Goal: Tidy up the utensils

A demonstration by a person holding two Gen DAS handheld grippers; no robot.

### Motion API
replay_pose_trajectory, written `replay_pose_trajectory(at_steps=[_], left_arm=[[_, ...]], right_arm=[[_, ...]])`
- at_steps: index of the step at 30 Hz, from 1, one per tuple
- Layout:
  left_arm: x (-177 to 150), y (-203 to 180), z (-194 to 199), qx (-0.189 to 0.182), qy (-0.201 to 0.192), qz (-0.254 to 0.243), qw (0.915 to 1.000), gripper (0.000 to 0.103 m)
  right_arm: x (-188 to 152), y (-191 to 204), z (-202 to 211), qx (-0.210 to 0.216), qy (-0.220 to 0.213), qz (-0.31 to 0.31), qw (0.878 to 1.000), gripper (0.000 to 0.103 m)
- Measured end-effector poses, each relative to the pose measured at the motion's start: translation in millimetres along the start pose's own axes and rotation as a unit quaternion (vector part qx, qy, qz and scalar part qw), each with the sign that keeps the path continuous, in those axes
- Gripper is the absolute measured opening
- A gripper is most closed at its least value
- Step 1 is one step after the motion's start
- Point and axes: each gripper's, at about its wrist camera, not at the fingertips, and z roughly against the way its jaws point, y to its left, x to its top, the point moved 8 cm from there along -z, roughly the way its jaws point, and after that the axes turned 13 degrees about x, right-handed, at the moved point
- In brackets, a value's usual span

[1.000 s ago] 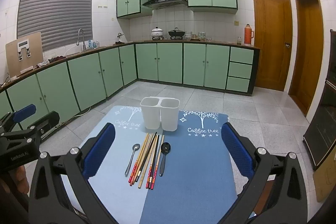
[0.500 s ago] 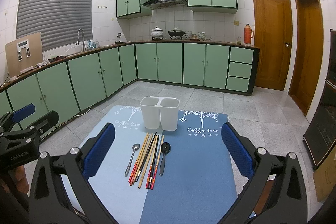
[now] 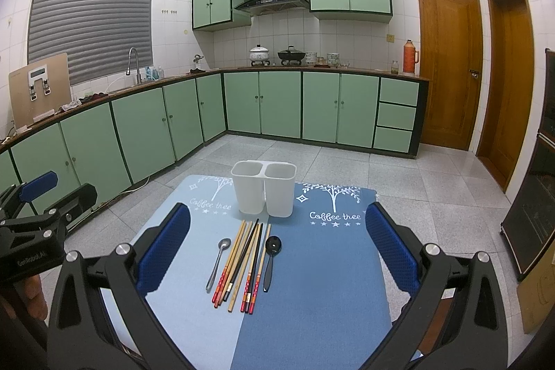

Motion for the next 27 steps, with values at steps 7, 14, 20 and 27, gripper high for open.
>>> replay_pose_trajectory(at_steps=[7, 14, 20, 27], left_arm=[[0.2, -0.7, 0.4, 0.001, 0.0, 0.0, 1.0, 0.097], [0.6, -0.6, 1.1, 0.001, 0.0, -0.001, 1.0, 0.097], [-0.8, -1.2, 0.4, 0.001, 0.0, 0.0, 1.0, 0.097], [-1.5, -1.0, 0.3, 0.001, 0.0, -0.001, 1.0, 0.097]], right_arm=[[0.1, -0.5, 0.0, 0.0, 0.0, 0.0, 1.0, 0.098], [0.9, -0.9, 0.2, 0.0, 0.0, -0.001, 1.0, 0.098], [1.7, -0.9, 0.1, 0.0, 0.0, -0.001, 1.0, 0.098], [3.0, -0.8, 0.1, 0.0, 0.001, -0.001, 1.0, 0.098]])
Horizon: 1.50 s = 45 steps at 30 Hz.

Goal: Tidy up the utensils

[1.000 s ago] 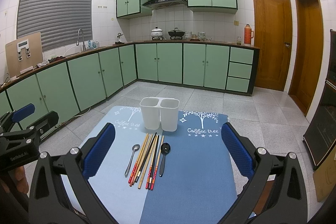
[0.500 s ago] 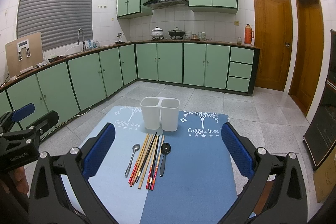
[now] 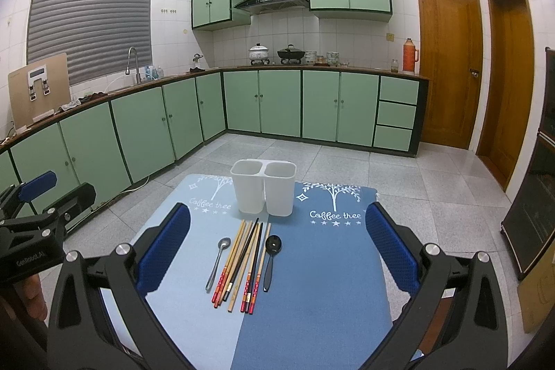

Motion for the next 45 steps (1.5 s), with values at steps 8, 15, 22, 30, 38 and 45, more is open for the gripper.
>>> replay_pose_trajectory(at_steps=[8, 15, 22, 30, 38, 45], left_arm=[[-0.7, 1.0, -1.4, 0.0, 0.002, 0.0, 1.0, 0.097], [-1.3, 0.2, -8.3, 0.0, 0.01, -0.001, 1.0, 0.097], [-2.7, -1.6, -21.2, 0.001, 0.024, -0.003, 0.9997, 0.097], [-23.9, 6.0, -71.0, 0.02, 0.075, -0.01, 0.9969, 0.097], [-79.1, 0.9, -166.8, 0.039, 0.176, -0.041, 0.9827, 0.097], [-133.9, -27.2, -234.9, 0.026, 0.25, -0.054, 0.9664, 0.089]], right_arm=[[-4.2, 0.1, -2.8, -0.001, 0.002, -0.002, 1.0, 0.098], [-5.1, -4.7, -10.7, -0.001, 0.009, -0.006, 1.0, 0.098], [-6.2, -10.1, -21.0, -0.003, 0.02, -0.012, 1.0, 0.098], [-24.7, -30.2, -65.0, -0.022, 0.065, -0.017, 0.997, 0.098], [-67.0, -63.4, -146.2, -0.031, 0.145, -0.044, 0.988, 0.098], [-100.5, -84.7, -196.6, -0.042, 0.194, -0.077, 0.977, 0.097]])
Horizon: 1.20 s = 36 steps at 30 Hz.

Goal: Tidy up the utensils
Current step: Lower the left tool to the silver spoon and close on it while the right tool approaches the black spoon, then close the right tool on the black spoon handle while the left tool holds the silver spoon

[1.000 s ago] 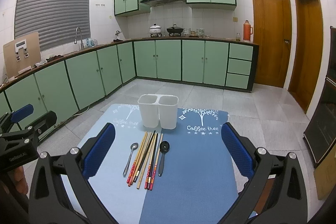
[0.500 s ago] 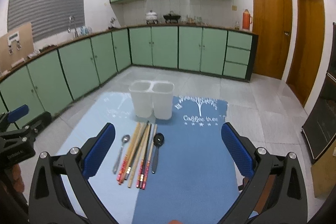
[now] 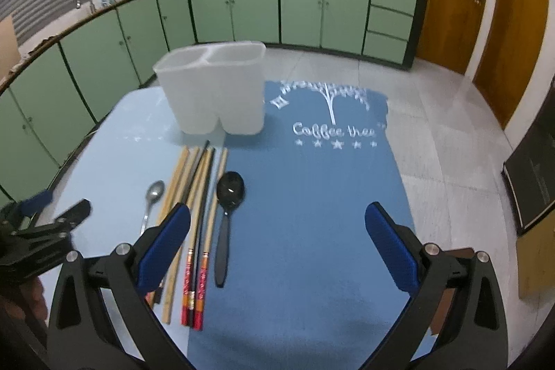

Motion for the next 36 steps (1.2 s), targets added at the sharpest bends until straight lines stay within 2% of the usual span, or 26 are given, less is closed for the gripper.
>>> replay_pose_trajectory(at_steps=[3, 8, 14, 19, 26, 31, 32, 36], left_arm=[[-3.6, -16.7, -21.0, -0.017, 0.023, -0.005, 0.9996, 0.088], [-2.3, -35.1, -45.6, -0.011, 0.036, -0.019, 0.9991, 0.084], [0.8, -46.6, -66.9, -0.014, 0.055, -0.028, 0.998, 0.081], [5.9, -53.9, -78.1, -0.02, 0.06, -0.032, 0.9975, 0.078], [10.8, -65.1, -75.6, -0.038, 0.052, -0.045, 0.9969, 0.057], [15.4, -66.0, -76.8, -0.041, 0.043, -0.042, 0.9974, 0.038], [16.0, -65.6, -76.6, -0.041, 0.04, -0.041, 0.9975, 0.031], [18.2, -64.4, -79.9, -0.046, 0.033, -0.038, 0.9977, 0.028]], right_arm=[[-5.1, -4.7, -14.0, -0.002, 0.011, -0.002, 1.0, 0.097], [-6.8, -12.8, -32.6, -0.005, 0.024, -0.003, 1.0, 0.095], [-6.4, -17.1, -50.3, 0.0, 0.037, -0.005, 0.999, 0.082], [-5.6, -21.0, -65.9, 0.007, 0.049, -0.009, 0.999, 0.079], [-6.1, -10.0, -85.5, 0.025, 0.069, -0.001, 0.997, 0.073], [-16.5, 3.8, -101.7, 0.04, 0.101, 0.013, 0.994, 0.066], [-20.0, 5.7, -103.9, 0.04, 0.108, 0.017, 0.993, 0.063], [-29.8, 8.1, -109.8, 0.044, 0.12, 0.018, 0.992, 0.059]])
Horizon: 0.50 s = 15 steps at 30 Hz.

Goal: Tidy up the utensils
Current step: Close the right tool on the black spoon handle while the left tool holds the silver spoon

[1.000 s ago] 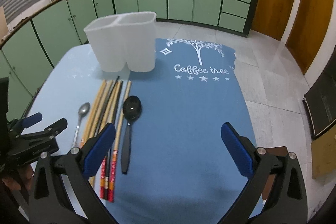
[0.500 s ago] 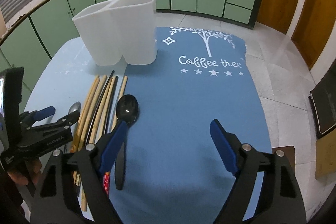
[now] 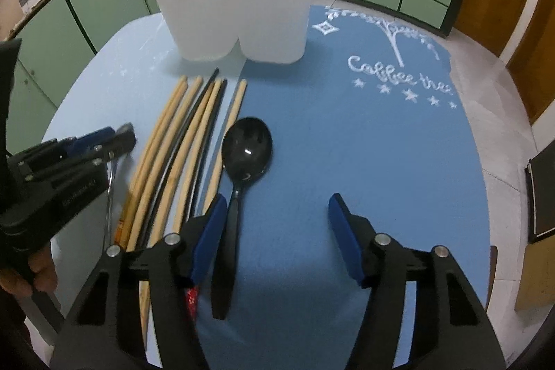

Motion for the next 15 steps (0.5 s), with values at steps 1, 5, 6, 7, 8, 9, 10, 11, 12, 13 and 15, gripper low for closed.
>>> replay_pose_trajectory(at_steps=[1, 5, 6, 7, 8, 9, 10, 11, 12, 13, 15], left_arm=[[-0.3, -0.5, 0.4, 0.001, -0.003, -0.002, 1.0, 0.028], [-0.1, -8.7, 1.5, -0.001, -0.019, -0.022, 0.9996, 0.027], [-1.5, -10.3, 2.8, -0.003, -0.022, -0.026, 0.9994, 0.027], [-1.6, -12.0, 3.5, -0.008, -0.024, -0.029, 0.9993, 0.027], [-1.3, -13.2, 3.8, -0.014, -0.025, -0.031, 0.9991, 0.027], [-1.2, -13.8, 4.1, -0.02, -0.026, -0.033, 0.9989, 0.027], [-1.6, -14.4, 4.7, -0.027, -0.027, -0.035, 0.9987, 0.027], [-1.3, -14.9, 5.2, -0.032, -0.028, -0.036, 0.9985, 0.027], [-1.5, -14.7, 5.6, -0.035, -0.027, -0.036, 0.9984, 0.027], [-1.7, -14.2, 6.5, -0.039, -0.024, -0.035, 0.9983, 0.027], [-1.4, -9.6, 10.3, -0.047, -0.023, -0.025, 0.9983, 0.028]], right_arm=[[-0.9, 0.4, -0.9, 0.001, 0.001, -0.001, 1.0, 0.059], [-5.0, 2.0, -4.2, -0.01, 0.007, 0.013, 1.0, 0.057], [-6.2, 1.6, -4.0, -0.014, 0.007, 0.014, 1.0, 0.057], [-7.6, -1.7, -3.3, -0.021, 0.008, 0.013, 1.0, 0.057], [-8.6, -4.9, -2.2, -0.026, 0.007, 0.012, 1.0, 0.057], [-9.3, -7.7, -1.1, -0.028, 0.007, 0.011, 1.0, 0.057], [-9.9, -11.2, 0.3, -0.03, 0.007, 0.008, 0.999, 0.057], [-10.2, -14.1, 1.8, -0.031, 0.007, 0.005, 0.999, 0.057], [-10.1, -15.8, 3.1, -0.028, 0.007, 0.002, 1.0, 0.057], [-9.1, -17.5, 3.5, -0.023, 0.006, -0.001, 1.0, 0.057], [-5.1, -16.9, 5.0, 0.004, 0.0, -0.014, 1.0, 0.057]])
